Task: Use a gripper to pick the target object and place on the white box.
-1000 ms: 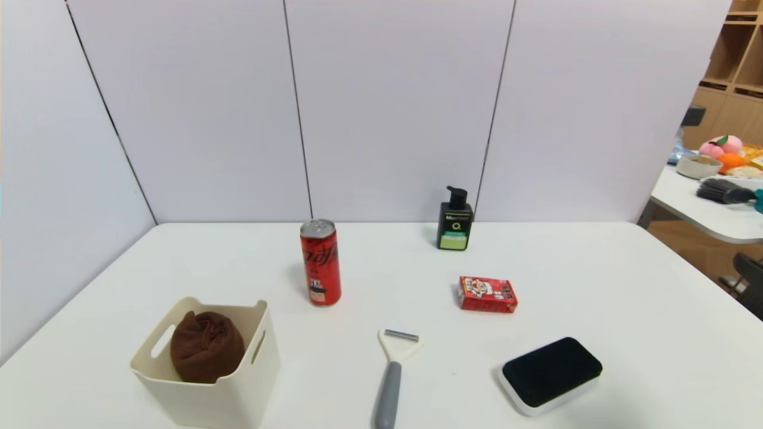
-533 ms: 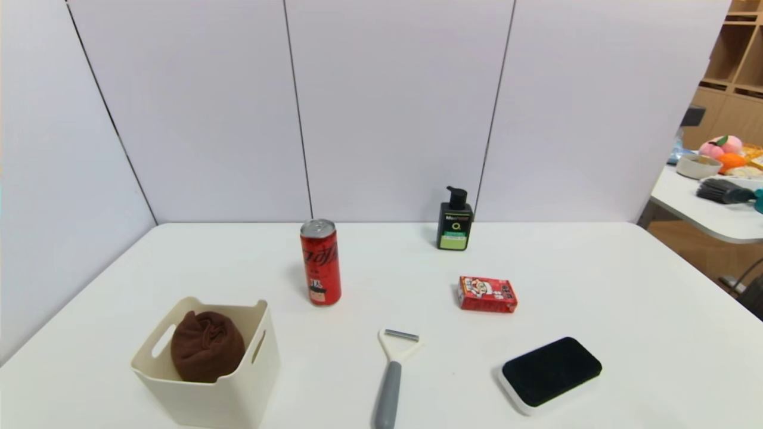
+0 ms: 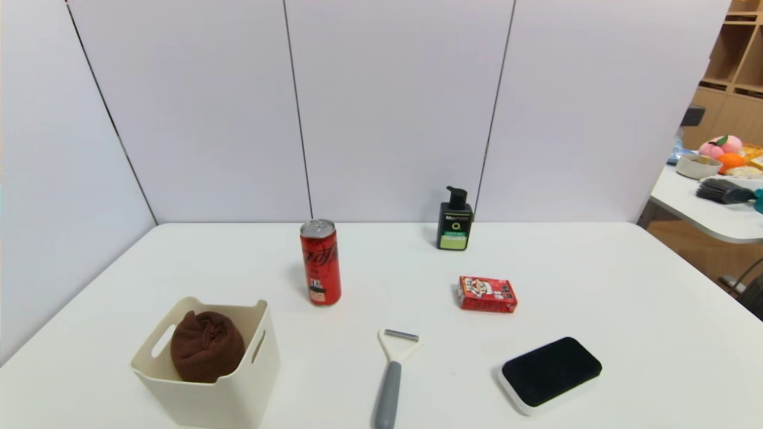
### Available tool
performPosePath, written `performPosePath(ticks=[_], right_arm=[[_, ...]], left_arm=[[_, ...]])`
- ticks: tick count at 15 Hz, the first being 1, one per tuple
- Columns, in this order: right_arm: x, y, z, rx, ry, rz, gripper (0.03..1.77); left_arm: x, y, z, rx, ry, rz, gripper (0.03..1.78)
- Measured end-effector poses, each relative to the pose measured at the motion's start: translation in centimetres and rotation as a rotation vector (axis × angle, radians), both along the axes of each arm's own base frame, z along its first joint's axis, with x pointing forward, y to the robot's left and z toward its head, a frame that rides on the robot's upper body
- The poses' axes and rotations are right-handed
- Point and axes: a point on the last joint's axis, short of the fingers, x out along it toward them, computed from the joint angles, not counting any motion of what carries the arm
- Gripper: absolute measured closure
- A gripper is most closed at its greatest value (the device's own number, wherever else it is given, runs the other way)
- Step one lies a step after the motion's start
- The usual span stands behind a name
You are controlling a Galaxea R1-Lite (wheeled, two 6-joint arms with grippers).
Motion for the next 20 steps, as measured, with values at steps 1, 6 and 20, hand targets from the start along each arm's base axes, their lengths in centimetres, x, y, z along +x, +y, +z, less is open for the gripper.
performPosePath(ticks=[1,6,20], right_arm=[[-0.2,0.0,-0.3,0.001,0.004,0.005,0.10],[-1.4,0.0,-2.5,-0.002,0.063,0.017,0.11],[-1.9,-0.3,-4.8,0.064,0.203,-0.100,0.11]], left_arm=[[0.0,0.0,0.0,0.000,0.000,0.000,0.12],[0.0,0.0,0.0,0.000,0.000,0.000,0.12],[0.0,0.0,0.0,0.000,0.000,0.000,0.12]])
